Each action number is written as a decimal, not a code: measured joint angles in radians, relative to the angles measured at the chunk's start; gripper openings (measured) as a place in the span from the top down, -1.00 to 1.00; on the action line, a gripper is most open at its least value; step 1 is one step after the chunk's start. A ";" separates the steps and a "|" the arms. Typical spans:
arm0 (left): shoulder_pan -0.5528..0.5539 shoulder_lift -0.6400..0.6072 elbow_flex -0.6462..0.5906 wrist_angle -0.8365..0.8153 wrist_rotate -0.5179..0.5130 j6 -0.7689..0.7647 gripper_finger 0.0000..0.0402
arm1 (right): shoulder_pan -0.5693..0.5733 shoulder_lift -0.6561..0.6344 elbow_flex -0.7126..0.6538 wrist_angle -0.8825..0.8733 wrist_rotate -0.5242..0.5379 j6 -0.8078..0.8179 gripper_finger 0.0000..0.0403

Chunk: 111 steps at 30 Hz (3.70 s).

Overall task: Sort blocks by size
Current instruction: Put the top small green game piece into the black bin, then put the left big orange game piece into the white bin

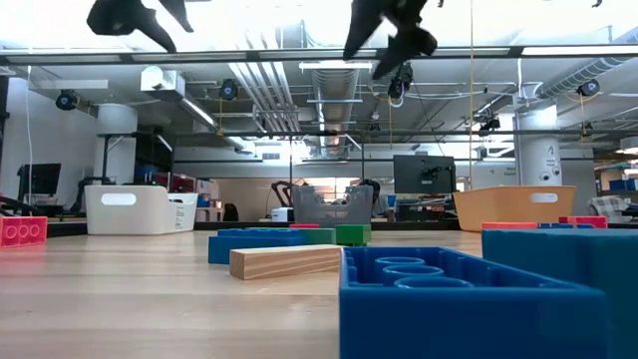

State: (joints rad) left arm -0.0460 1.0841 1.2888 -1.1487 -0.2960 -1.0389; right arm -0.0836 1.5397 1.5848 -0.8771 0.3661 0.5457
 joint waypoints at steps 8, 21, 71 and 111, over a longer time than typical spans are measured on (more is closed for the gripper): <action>0.000 -0.111 0.000 -0.050 -0.144 0.001 0.21 | -0.007 0.138 -0.001 -0.233 -0.076 0.176 -0.74; 0.000 -0.140 -0.002 -0.134 -0.220 0.009 0.21 | 0.000 0.329 -0.002 -0.197 -0.320 -0.043 -0.74; 0.000 -0.089 -0.003 -0.153 -0.218 0.013 0.21 | 0.029 0.415 -0.004 -0.125 -0.540 -0.190 0.35; 0.000 -0.088 -0.003 -0.129 -0.217 0.006 0.21 | -0.432 0.327 0.106 0.157 -0.542 0.047 -0.17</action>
State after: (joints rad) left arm -0.0463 0.9962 1.2858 -1.2781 -0.5128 -1.0324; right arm -0.5159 1.8668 1.6911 -0.7204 -0.1761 0.5931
